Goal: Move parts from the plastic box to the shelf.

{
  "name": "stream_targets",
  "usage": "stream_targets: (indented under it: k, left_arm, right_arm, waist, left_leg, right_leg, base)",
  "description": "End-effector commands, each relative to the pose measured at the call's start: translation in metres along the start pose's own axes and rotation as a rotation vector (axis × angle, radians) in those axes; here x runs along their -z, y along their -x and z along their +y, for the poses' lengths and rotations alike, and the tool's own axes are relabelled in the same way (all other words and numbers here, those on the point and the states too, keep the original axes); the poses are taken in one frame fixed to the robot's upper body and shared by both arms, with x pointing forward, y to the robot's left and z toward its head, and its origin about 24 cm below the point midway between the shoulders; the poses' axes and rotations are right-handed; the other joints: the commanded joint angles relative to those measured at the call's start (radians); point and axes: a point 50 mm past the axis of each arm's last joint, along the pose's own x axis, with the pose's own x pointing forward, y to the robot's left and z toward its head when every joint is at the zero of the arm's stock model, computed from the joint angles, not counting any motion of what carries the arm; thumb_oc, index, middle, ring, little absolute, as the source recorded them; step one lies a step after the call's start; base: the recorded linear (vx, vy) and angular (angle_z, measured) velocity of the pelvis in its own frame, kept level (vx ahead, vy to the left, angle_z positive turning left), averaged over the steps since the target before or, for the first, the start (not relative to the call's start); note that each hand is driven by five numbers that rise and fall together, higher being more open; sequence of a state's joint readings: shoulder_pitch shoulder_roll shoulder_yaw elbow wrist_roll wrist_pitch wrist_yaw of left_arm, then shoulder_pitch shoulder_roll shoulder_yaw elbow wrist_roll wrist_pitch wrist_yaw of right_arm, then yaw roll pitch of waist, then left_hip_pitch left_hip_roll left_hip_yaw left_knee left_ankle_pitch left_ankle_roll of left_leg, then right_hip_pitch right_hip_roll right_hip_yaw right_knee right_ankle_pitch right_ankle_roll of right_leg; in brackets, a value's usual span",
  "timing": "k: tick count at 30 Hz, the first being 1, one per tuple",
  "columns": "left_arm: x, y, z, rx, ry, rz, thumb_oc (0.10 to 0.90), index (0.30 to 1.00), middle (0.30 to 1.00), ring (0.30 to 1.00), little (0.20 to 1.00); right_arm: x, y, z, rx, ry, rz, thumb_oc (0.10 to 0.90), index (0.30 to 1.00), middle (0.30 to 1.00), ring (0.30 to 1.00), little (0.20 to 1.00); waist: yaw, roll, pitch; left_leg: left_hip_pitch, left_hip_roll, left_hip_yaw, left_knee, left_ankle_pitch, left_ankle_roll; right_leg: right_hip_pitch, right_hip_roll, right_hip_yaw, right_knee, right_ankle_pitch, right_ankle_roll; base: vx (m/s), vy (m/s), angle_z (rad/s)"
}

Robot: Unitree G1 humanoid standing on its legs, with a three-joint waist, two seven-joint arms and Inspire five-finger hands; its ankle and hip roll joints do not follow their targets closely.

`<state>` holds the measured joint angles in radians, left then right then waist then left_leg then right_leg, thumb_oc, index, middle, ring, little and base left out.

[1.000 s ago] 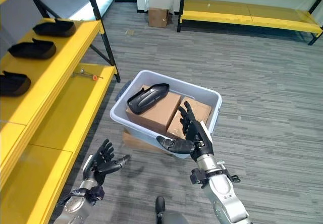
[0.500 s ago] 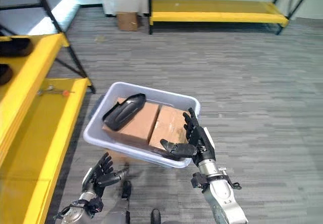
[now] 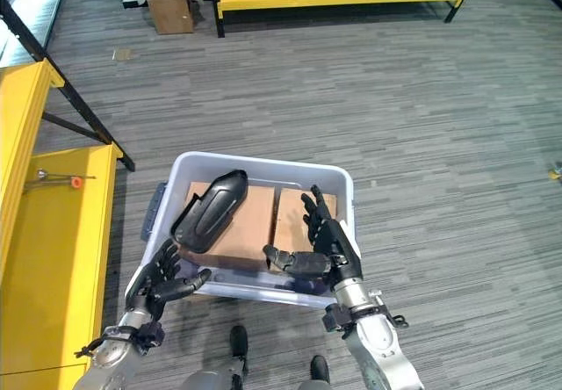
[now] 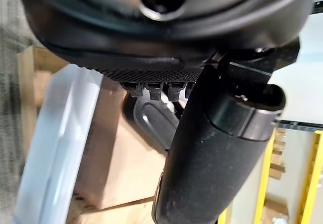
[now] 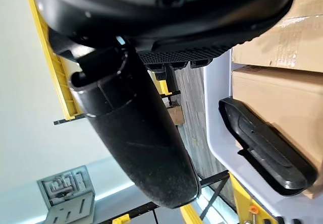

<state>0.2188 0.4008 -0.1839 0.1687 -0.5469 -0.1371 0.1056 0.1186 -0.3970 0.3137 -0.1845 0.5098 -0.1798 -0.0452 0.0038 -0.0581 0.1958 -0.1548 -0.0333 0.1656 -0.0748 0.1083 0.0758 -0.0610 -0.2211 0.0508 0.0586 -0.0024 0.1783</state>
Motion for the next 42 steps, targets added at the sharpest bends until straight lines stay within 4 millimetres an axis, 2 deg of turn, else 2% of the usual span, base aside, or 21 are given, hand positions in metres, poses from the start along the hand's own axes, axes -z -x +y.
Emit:
stream_targets:
  k: [1,2,5,6,15,20,23,24,25,27,28,29,30,33,37,42]
  left_arm:
    - [-0.039,-0.003,-0.003,0.022,0.025,-0.209,0.900,1.000,1.000,1.000,1.000]
    - [-0.039,-0.004,-0.003,0.016,0.028,-0.207,0.900,1.000,1.000,1.000,1.000]
    - [-0.035,-0.002,-0.002,0.014,0.034,-0.198,0.900,1.000,1.000,1.000,1.000]
    - [-0.035,-0.001,-0.002,0.014,0.044,-0.197,0.900,1.000,1.000,1.000,1.000]
    - [-0.037,0.001,-0.005,0.035,0.053,-0.199,0.900,1.000,1.000,1.000,1.000]
    - [-0.044,0.001,-0.005,0.035,0.052,-0.226,0.900,1.000,1.000,1.000,1.000]
    - [-0.050,0.001,-0.006,0.046,0.048,-0.251,0.900,1.000,1.000,1.000,1.000]
    - [-0.053,0.001,-0.006,0.055,0.045,-0.262,0.900,1.000,1.000,1.000,1.000]
    - [-0.053,0.001,-0.006,0.055,0.045,-0.264,0.900,1.000,1.000,1.000,1.000]
    - [-0.061,0.001,-0.006,0.073,0.033,-0.289,0.900,1.000,1.000,1.000,1.000]
    - [-0.061,0.001,-0.006,0.071,0.034,-0.291,0.900,1.000,1.000,1.000,1.000]
    - [-0.066,0.000,-0.006,0.085,0.016,-0.310,0.900,1.000,1.000,1.000,1.000]
    - [-0.067,0.000,-0.006,0.084,0.017,-0.312,0.900,1.000,1.000,1.000,1.000]
    - [-0.072,-0.001,-0.008,0.096,0.016,-0.335,0.900,1.000,1.000,1.000,1.000]
    - [-0.076,-0.004,-0.010,0.098,0.011,-0.351,0.900,1.000,1.000,1.000,1.000]
    - [-0.082,-0.006,-0.010,0.093,0.000,-0.376,0.900,1.000,1.000,1.000,1.000]
  right_arm:
    - [-0.049,-0.026,0.012,-0.084,0.058,-0.273,0.900,1.000,1.000,1.000,1.000]
    - [-0.050,-0.026,0.012,-0.089,0.051,-0.276,0.900,1.000,1.000,1.000,1.000]
    - [-0.050,-0.020,0.010,-0.090,0.043,-0.274,0.900,1.000,1.000,1.000,1.000]
    - [-0.052,-0.019,0.008,-0.092,0.045,-0.276,0.900,1.000,1.000,1.000,1.000]
    - [-0.055,-0.016,0.000,-0.074,0.086,-0.276,0.900,1.000,1.000,1.000,1.000]
    - [-0.069,-0.029,0.000,-0.075,0.210,-0.334,0.900,1.000,1.000,1.000,1.000]
    - [-0.084,-0.044,0.004,-0.103,0.392,-0.393,0.900,1.000,1.000,1.000,1.000]
    - [-0.096,-0.056,0.008,-0.127,0.537,-0.442,0.900,1.000,1.000,1.000,1.000]
    - [-0.096,-0.056,0.009,-0.128,0.537,-0.444,0.900,1.000,1.000,1.000,1.000]
    - [-0.115,-0.070,0.017,-0.167,0.721,-0.525,0.900,1.000,1.000,1.000,1.000]
    - [-0.115,-0.070,0.018,-0.168,0.722,-0.527,0.900,1.000,1.000,1.000,1.000]
    - [-0.129,-0.084,0.025,-0.185,0.894,-0.587,0.900,1.000,1.000,1.000,1.000]
    - [-0.129,-0.084,0.025,-0.186,0.895,-0.588,0.900,1.000,1.000,1.000,1.000]
    - [-0.141,-0.100,0.030,-0.189,1.115,-0.625,0.900,1.000,1.000,1.000,1.000]
    - [-0.141,-0.113,0.029,-0.180,1.237,-0.608,0.900,1.000,1.000,1.000,1.000]
    - [-0.140,-0.126,0.027,-0.211,1.485,-0.578,0.900,1.000,1.000,1.000,1.000]
  waist:
    - [0.026,-0.015,-0.027]
    - [0.011,-0.016,-0.011]
    - [0.002,-0.019,0.001]
    - [0.008,-0.018,0.001]
    - [-0.012,-0.004,0.018]
    - [0.000,0.000,0.037]
    - [0.016,0.004,0.052]
    - [0.026,0.008,0.071]
    - [0.026,0.008,0.070]
    - [0.047,0.015,0.091]
    - [0.044,0.016,0.092]
    - [0.070,0.026,0.115]
    - [0.067,0.027,0.116]
    - [0.098,0.039,0.146]
    - [0.115,0.045,0.165]
    - [0.137,0.054,0.198]
  left_leg:
    - [0.003,0.096,0.026,0.121,-0.135,-0.042]
    - [0.008,0.099,0.019,0.125,-0.135,-0.047]
    - [0.008,0.108,-0.006,0.143,-0.131,-0.055]
    - [0.010,0.116,-0.009,0.137,-0.124,-0.063]
    - [-0.011,0.148,-0.026,0.110,-0.085,-0.089]
    - [-0.031,0.154,-0.041,0.100,-0.068,-0.095]
    - [-0.046,0.154,-0.052,0.100,-0.062,-0.097]
    - [-0.059,0.152,-0.064,0.107,-0.062,-0.098]
    - [-0.062,0.152,-0.064,0.106,-0.059,-0.098]
    - [-0.089,0.148,-0.080,0.112,-0.051,-0.099]
    - [-0.091,0.148,-0.081,0.114,-0.051,-0.099]
    - [-0.118,0.140,-0.100,0.122,-0.046,-0.100]
    - [-0.119,0.140,-0.101,0.123,-0.046,-0.100]
    - [-0.150,0.131,-0.120,0.136,-0.040,-0.101]
    - [-0.172,0.124,-0.136,0.152,-0.041,-0.100]
    - [-0.204,0.115,-0.151,0.168,-0.040,-0.099]
  right_leg:
    - [-0.087,-0.002,-0.143,0.012,0.100,-0.009]
    - [-0.110,0.030,-0.109,0.010,0.076,-0.021]
    - [-0.084,0.047,-0.060,0.005,0.041,-0.045]
    - [-0.074,0.049,-0.089,-0.013,0.031,-0.054]
    - [-0.102,0.076,-0.123,0.010,-0.001,-0.072]
    - [-0.126,0.080,-0.135,0.027,-0.006,-0.074]
    - [-0.137,0.079,-0.143,0.038,-0.013,-0.075]
    - [-0.144,0.076,-0.150,0.050,-0.019,-0.076]
    - [-0.147,0.077,-0.150,0.049,-0.016,-0.076]
    - [-0.163,0.071,-0.160,0.059,-0.019,-0.076]
    - [-0.164,0.071,-0.161,0.060,-0.019,-0.076]
    - [-0.177,0.064,-0.175,0.073,-0.025,-0.078]
    - [-0.178,0.064,-0.177,0.074,-0.026,-0.078]
    - [-0.194,0.054,-0.193,0.093,-0.032,-0.080]
    - [-0.205,0.051,-0.201,0.106,-0.037,-0.082]
    - [-0.227,0.045,-0.214,0.124,-0.039,-0.083]
  base:
    - [-0.02,-0.087,-0.79]
    - [0.04,-0.067,-0.73]
    - [0.07,-0.119,-0.03]
    - [0.05,-0.136,0.85]
    - [0.01,-0.101,0.10]
    - [-0.02,-0.055,0.09]
    - [-0.03,-0.038,0.07]
    - [-0.04,-0.019,0.15]
    - [-0.05,-0.018,0.23]
    - [-0.05,-0.024,0.19]
    - [-0.07,-0.032,0.23]
    - [-0.04,-0.014,0.26]
    - [-0.06,-0.016,0.27]
    - [-0.04,-0.005,0.26]
    - [-0.02,-0.012,0.22]
    - [-0.03,-0.004,0.12]
